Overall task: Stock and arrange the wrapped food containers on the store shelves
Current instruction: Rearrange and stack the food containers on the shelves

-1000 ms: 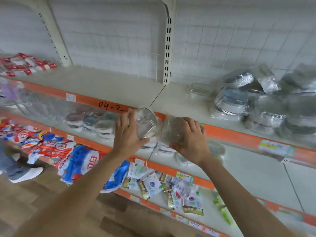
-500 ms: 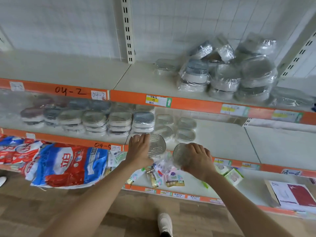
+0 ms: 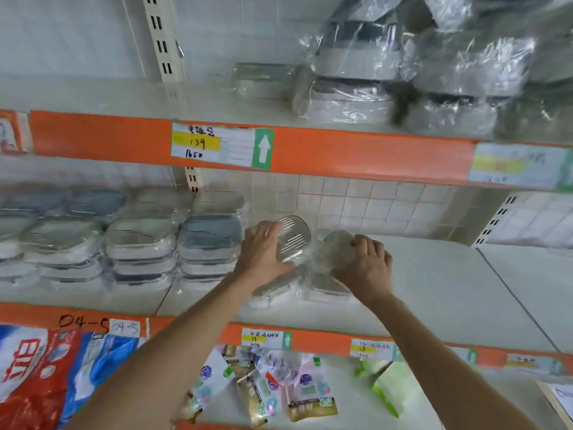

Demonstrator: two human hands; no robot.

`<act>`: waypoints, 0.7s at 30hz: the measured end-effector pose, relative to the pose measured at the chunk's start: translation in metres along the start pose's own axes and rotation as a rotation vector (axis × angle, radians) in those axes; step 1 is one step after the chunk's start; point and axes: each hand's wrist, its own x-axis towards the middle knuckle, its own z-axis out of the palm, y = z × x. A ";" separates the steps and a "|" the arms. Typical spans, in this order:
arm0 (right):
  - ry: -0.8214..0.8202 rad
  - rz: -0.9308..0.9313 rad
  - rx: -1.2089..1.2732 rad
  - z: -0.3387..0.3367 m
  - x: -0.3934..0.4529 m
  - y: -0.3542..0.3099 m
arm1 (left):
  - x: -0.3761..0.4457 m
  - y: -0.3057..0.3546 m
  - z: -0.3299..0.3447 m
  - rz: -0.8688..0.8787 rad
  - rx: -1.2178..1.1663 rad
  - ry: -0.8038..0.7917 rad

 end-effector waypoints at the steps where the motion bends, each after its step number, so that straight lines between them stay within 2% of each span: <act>1: 0.008 0.003 0.010 0.010 0.014 0.003 | 0.013 -0.003 0.010 -0.015 -0.008 0.015; 5: 0.041 -0.101 0.023 0.037 0.062 0.012 | 0.057 -0.019 0.041 -0.016 0.044 0.080; 8: -0.023 -0.226 -0.052 0.045 0.083 0.015 | 0.076 -0.034 0.054 -0.031 0.135 0.034; 12: 0.080 -0.224 -0.172 0.053 0.078 0.014 | 0.079 -0.039 0.057 0.017 0.381 0.041; 15: 0.003 -0.224 -0.213 0.052 0.063 0.007 | 0.066 -0.028 0.056 0.081 0.437 0.096; 21: -0.120 -0.277 -0.168 0.009 0.010 -0.010 | 0.016 -0.005 0.025 0.226 0.428 0.009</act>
